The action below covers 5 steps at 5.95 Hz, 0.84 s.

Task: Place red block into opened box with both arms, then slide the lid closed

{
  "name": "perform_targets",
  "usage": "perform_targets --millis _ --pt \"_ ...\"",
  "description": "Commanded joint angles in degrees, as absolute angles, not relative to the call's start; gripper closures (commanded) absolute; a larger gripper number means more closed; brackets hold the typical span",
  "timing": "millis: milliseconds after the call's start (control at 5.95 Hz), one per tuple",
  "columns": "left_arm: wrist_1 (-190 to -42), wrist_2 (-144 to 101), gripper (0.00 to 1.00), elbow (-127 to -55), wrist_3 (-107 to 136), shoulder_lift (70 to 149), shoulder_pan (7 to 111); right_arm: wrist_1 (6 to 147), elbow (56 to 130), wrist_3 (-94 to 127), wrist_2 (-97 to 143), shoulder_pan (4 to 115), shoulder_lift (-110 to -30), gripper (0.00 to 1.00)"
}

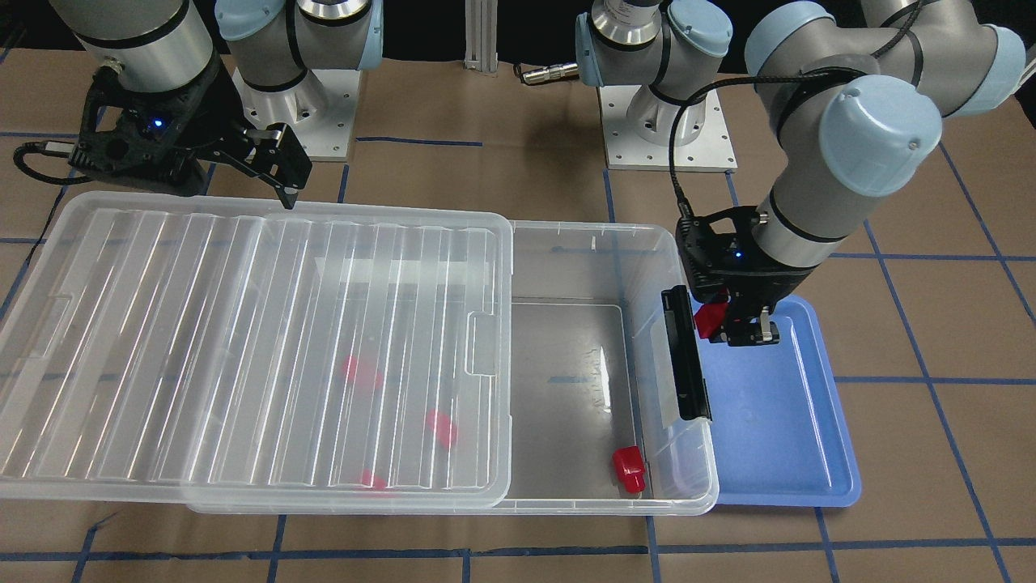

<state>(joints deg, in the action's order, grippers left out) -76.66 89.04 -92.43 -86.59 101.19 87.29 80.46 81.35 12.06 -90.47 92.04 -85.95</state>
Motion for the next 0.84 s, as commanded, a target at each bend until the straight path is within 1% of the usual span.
perform_targets --millis 0,168,504,672 --pt "-76.0 88.4 1.00 -89.2 -80.0 106.9 94.5 80.4 81.6 12.2 -90.5 92.0 -86.2 0.00" --pt "-68.9 86.9 1.00 -91.1 -78.2 110.9 95.7 80.4 81.8 12.2 -90.5 92.0 -86.5 0.00" --pt "-63.0 86.8 1.00 -94.4 -78.2 116.0 96.4 80.4 82.1 12.3 -90.6 92.0 -86.5 0.00" --pt "-55.4 86.8 0.99 -98.0 -78.1 118.4 97.5 80.4 82.1 12.2 -90.6 92.0 -86.5 0.00"
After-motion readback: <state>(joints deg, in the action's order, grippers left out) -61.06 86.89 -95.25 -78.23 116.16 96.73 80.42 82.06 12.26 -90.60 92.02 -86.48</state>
